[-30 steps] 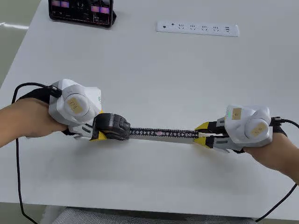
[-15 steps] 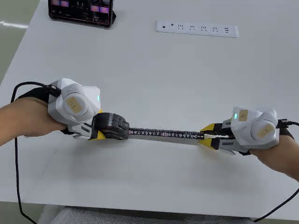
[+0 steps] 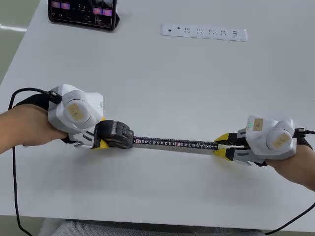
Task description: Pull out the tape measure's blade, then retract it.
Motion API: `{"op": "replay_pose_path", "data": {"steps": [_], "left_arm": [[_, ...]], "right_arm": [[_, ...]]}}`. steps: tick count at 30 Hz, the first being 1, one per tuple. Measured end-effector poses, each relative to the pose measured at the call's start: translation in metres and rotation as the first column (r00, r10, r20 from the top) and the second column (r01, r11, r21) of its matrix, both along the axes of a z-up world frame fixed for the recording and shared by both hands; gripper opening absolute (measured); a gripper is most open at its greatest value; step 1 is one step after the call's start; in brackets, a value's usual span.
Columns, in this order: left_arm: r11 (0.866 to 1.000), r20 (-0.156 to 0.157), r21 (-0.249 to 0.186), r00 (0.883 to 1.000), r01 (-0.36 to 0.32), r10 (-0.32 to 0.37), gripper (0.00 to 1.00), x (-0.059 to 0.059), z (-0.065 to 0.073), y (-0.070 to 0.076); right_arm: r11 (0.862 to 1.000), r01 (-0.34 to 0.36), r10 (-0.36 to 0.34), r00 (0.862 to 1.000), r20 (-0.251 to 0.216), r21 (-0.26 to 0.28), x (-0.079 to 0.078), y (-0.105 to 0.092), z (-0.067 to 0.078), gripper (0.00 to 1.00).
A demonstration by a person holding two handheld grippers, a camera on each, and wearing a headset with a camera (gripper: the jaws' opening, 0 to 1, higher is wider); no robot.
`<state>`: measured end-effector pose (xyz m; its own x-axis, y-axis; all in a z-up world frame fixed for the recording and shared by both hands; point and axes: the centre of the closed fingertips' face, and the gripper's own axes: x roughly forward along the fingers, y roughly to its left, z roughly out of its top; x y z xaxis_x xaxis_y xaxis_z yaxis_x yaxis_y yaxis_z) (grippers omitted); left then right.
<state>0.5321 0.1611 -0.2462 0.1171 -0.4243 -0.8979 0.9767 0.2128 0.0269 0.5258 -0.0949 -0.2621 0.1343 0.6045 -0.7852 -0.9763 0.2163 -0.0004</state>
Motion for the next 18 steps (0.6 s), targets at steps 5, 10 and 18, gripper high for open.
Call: {"op": "replay_pose_path", "data": {"steps": [5,10,18], "left_arm": [[1.0,0.001,0.003,1.0,0.002,-0.002,0.28,0.0,0.0,0.0],[1.0,-0.001,0.004,1.0,0.002,-0.002,0.28,0.0,0.0,0.0],[1.0,0.0,0.006,1.0,0.001,-0.001,0.28,0.0,0.0,0.0]], "right_arm": [[1.0,-0.005,0.005,1.0,0.0,-0.012,0.0,-0.006,-0.001,0.09],[1.0,-0.009,0.009,1.0,0.002,-0.024,0.001,-0.012,0.0,0.09],[0.999,-0.014,0.014,1.0,-0.001,-0.049,0.001,-0.021,0.002,0.09]]}}
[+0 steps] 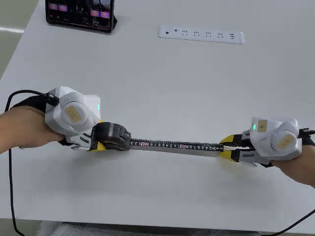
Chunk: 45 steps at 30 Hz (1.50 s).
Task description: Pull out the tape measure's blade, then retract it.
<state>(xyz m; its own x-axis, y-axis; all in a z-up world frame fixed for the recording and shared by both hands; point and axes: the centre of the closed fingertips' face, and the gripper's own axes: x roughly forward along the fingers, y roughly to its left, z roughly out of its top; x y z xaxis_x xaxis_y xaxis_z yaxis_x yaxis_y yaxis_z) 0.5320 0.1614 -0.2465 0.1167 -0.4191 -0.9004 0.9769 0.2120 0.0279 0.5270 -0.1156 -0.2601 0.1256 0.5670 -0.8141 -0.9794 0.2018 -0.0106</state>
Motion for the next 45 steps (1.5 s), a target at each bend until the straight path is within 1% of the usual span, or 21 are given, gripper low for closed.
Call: {"op": "replay_pose_path", "data": {"steps": [8,12,21,23,29,35,37,39,40,41,43,45], "left_arm": [[1.0,0.001,0.0,1.0,0.0,0.0,0.28,-0.0001,-0.0003,-0.0002],[1.0,0.003,0.0,1.0,-0.001,0.001,0.28,0.0,-0.0002,-0.0003],[1.0,0.026,0.002,1.0,-0.017,0.017,0.29,0.001,-0.0001,-0.0007],[1.0,0.046,0.005,0.999,-0.017,0.017,0.29,0.001,-0.0004,-0.0009],[1.0,0.07,-0.006,0.997,-0.028,0.028,0.29,0.0026,-0.0005,-0.0008],[0.999,0.07,-0.006,0.997,-0.033,0.033,0.29,0.003,-0.0007,-0.0008],[0.999,0.068,-0.003,0.997,-0.038,0.038,0.29,0.003,-0.0007,-0.0006],[0.999,0.069,-0.002,0.997,-0.045,0.045,0.3,0.003,-0.0008,-0.0007],[0.998,0.056,-0.011,0.996,-0.068,0.069,0.3,0.0021,-0.0008,-0.0016],[0.998,0.063,-0.005,0.996,-0.057,0.057,0.3,0.003,-0.0004,-0.0011],[0.998,0.064,-0.006,0.996,-0.056,0.056,0.32,0.0024,0.0003,-0.0019],[0.997,0.046,-0.026,0.996,-0.072,0.073,0.33,0.0011,0.0022,-0.0055]], "right_arm": [[1.0,0.002,-0.002,1.0,-0.002,-0.015,-0.0011,-0.0057,-0.0004,0.09],[1.0,0.007,-0.007,1.0,-0.005,-0.018,-0.0008,-0.0041,-0.001,0.09],[1.0,-0.014,0.013,0.999,-0.029,-0.024,-0.0019,-0.0039,-0.0046,0.1],[1.0,-0.015,0.014,0.999,-0.035,-0.023,-0.0022,-0.0034,-0.0044,0.1],[0.999,-0.023,0.022,0.999,-0.049,-0.025,-0.0009,-0.0036,-0.0049,0.11],[0.999,-0.02,0.018,0.998,-0.062,-0.026,-0.0009,-0.0048,-0.0053,0.12],[1.0,0.003,-0.004,0.997,-0.08,-0.016,-0.0014,-0.0039,-0.0046,0.12],[1.0,0.013,-0.014,0.996,-0.092,-0.007,-0.0017,-0.002,-0.0032,0.15],[0.999,0.032,-0.032,0.995,-0.099,-0.002,-0.0007,-0.0005,-0.0024,0.18],[1.0,0.03,-0.03,0.995,-0.096,-0.005,-0.0007,-0.0004,-0.0024,0.21],[1.0,0.031,-0.031,0.995,-0.095,-0.002,-0.0008,0.0009,-0.0014,0.22],[0.999,0.038,-0.038,0.995,-0.097,0.004,-0.0005,0.0016,-0.0006,0.23]]}}
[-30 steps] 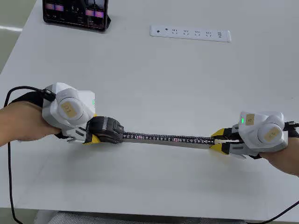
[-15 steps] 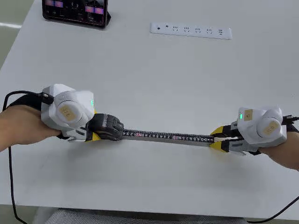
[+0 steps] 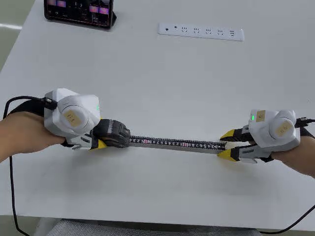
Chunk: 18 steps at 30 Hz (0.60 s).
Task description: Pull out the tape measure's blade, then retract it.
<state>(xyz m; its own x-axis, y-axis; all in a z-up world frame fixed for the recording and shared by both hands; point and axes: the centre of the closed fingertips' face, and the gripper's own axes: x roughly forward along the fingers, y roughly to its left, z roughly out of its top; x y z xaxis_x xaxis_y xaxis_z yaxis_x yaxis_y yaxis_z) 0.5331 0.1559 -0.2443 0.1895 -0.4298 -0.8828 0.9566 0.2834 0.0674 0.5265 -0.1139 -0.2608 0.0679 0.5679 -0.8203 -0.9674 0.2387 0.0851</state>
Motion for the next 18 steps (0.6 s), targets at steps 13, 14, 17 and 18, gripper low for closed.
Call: {"op": "replay_pose_path", "data": {"steps": [13,14,17,18], "left_arm": [[1.0,0.006,-0.015,1.0,-0.027,0.027,0.43,0.0016,0.0025,0.0029],[0.999,0.006,-0.021,0.999,-0.033,0.033,0.43,0.002,0.0034,0.0027],[0.999,0.001,-0.029,0.999,-0.042,0.042,0.44,0.0013,0.0043,0.0026],[0.998,0.002,-0.034,0.999,-0.047,0.047,0.44,0.0013,0.0044,0.0024]], "right_arm": [[0.998,0.05,-0.05,0.999,-0.01,0.023,-0.0019,0.0048,0.005,0.31],[0.999,0.049,-0.049,0.999,-0.006,0.019,-0.0017,0.0043,0.0048,0.32],[0.998,0.057,-0.056,0.998,-0.005,0.022,-0.001,0.0042,0.0054,0.33],[0.998,0.057,-0.057,0.998,0.001,0.022,-0.0003,0.0042,0.0061,0.33]]}}
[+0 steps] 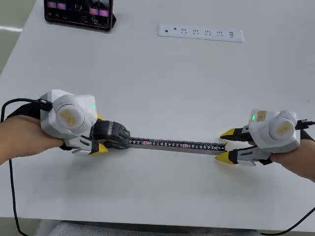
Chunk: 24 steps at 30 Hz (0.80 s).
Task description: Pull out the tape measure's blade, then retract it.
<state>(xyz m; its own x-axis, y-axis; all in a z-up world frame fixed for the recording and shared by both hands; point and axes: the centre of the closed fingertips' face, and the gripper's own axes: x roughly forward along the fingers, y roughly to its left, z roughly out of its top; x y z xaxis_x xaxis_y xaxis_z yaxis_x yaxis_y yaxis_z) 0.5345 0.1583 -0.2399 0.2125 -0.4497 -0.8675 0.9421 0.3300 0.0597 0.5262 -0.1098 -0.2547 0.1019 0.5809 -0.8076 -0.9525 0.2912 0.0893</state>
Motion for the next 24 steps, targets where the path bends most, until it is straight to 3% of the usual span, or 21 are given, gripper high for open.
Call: {"op": "replay_pose_path", "data": {"steps": [9,14,24], "left_arm": [[0.996,-0.012,-0.059,0.997,-0.071,0.07,0.49,0.003,0.011,-0.002],[0.985,-0.019,-0.114,0.991,-0.131,0.13,0.51,0.004,0.019,-0.004],[0.968,-0.013,-0.156,0.98,-0.197,0.197,0.52,0.001,0.026,-0.003]], "right_arm": [[0.998,0.051,-0.051,0.999,0.001,0.032,0.0,0.002,0.006,0.37],[0.994,0.088,-0.088,0.996,-0.002,0.061,-0.001,0.004,0.01,0.42],[0.983,0.149,-0.151,0.989,0.007,0.104,-0.004,0.005,0.018,0.44]]}}
